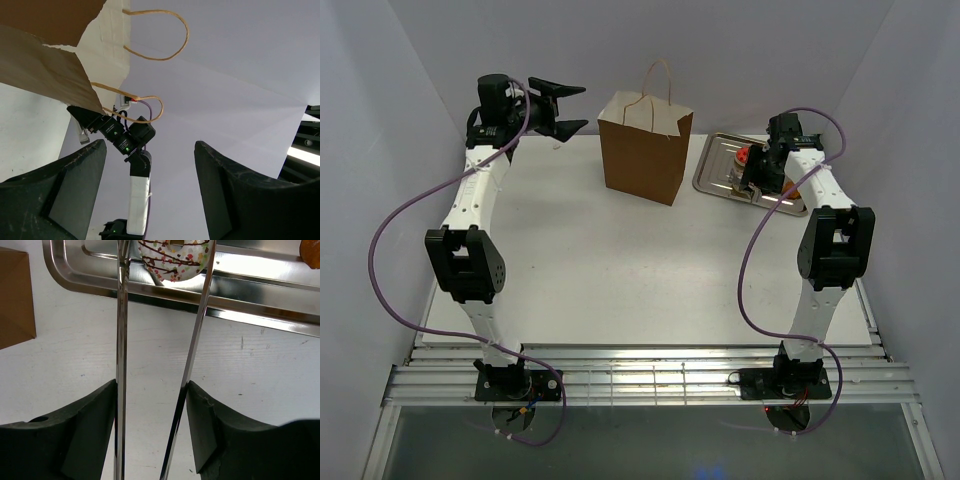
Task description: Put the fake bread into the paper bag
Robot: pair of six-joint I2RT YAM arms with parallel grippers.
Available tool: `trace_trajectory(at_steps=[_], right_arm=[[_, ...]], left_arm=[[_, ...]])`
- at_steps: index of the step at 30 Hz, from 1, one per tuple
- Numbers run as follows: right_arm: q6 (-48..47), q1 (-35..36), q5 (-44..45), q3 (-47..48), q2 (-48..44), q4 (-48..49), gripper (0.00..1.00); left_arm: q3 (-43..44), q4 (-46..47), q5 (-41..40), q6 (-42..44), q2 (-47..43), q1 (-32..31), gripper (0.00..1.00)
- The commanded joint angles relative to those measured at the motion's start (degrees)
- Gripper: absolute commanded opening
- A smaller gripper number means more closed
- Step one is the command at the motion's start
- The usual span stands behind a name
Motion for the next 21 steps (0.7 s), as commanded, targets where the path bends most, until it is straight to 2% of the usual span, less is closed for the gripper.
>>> trace_trajectory(at_steps=[1, 12, 21], right_arm=[[-0.79, 0.14, 0.94, 0.48, -2.57, -0.44, 0.61], [-0.96, 0.22, 4.81, 1.45, -3.19, -1.67, 0.50], [-0.79, 0.22, 4.20, 7.42, -2.48, -4.13, 0.44]], left_arm=[[-0.17, -0.80, 1.17, 0.48, -4.68, 1.18, 0.82], [0.09, -0.89, 2.23, 0.31, -3.54, 2.15, 0.82], [0.09, -0.97, 2.75, -0.39, -3.01, 2.24, 0.82]])
